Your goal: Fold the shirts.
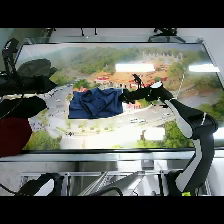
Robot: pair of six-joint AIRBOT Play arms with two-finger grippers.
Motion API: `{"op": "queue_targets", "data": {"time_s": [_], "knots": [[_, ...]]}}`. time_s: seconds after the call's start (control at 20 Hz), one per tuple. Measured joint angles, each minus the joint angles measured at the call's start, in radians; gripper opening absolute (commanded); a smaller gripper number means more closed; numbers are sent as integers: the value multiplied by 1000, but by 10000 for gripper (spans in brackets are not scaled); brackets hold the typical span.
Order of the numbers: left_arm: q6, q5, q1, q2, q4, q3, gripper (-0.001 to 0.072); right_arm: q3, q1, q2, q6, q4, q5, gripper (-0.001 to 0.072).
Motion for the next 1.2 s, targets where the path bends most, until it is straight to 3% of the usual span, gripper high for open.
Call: {"op": "queue_targets", "data": {"time_s": [0.1,0.2,0.5,0.65,0.9,1.2], "knots": [[0,0,0,0,0,0,14,46,-29,38,-2,6,14,15],[0,-2,0,0,0,0,14,140,-104,95,63,-58,18,14],[0,-1,0,0,0,0,14,484,-532,196,482,-459,120,14],[0,0,0,0,-2,0,14,518,-747,210,615,-588,208,14],[0,0,0,0,-2,0,14,397,-933,217,687,-827,360,14],[0,0,0,0,-2,0,14,209,-1013,221,674,-940,423,13]]}}
